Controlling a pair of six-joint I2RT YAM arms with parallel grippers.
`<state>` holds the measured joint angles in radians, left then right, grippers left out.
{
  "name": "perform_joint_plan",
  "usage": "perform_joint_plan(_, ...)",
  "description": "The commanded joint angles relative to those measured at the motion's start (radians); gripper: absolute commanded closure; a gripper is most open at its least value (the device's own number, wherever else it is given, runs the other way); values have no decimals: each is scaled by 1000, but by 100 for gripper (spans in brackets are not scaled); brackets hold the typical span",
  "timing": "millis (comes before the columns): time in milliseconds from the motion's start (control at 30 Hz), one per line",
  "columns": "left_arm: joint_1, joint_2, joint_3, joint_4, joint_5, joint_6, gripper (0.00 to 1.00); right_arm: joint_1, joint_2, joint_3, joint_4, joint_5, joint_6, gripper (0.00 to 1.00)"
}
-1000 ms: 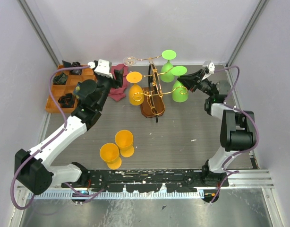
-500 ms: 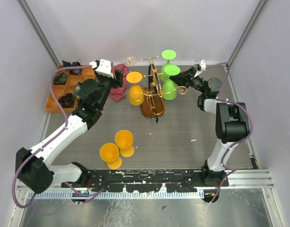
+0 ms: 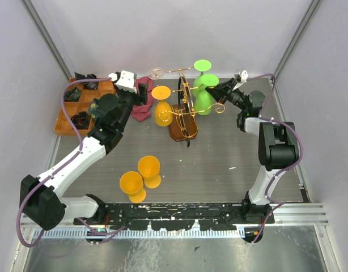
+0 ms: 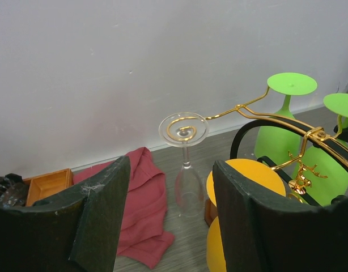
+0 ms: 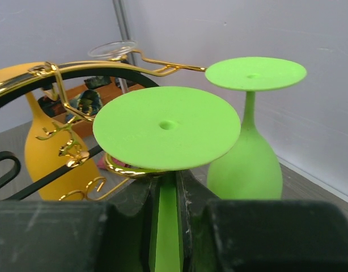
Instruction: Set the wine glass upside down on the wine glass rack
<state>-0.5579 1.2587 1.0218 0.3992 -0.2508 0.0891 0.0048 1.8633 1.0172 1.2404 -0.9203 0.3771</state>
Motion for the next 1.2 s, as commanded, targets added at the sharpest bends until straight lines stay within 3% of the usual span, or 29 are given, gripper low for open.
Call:
perform_joint_plan(0,7,2,34,34,-15,14,33,2,-78,-10,-33,89,-105,99)
perform_joint_plan(600,10,-2,20,31,-3,4,33,-26,-219,-132,-114,101,-188,99)
perform_joint_plan(900,10,-16,11,20,4,-4,33,46,-247,-137,-264,145,-325,99)
perform_joint_plan(1033,10,-30,-2,19,0,-11,33,55,-255,-138,-275,176,-320,89)
perform_joint_plan(1167,10,-44,-16,18,-6,-17,33,54,-288,-145,-338,207,-366,71)
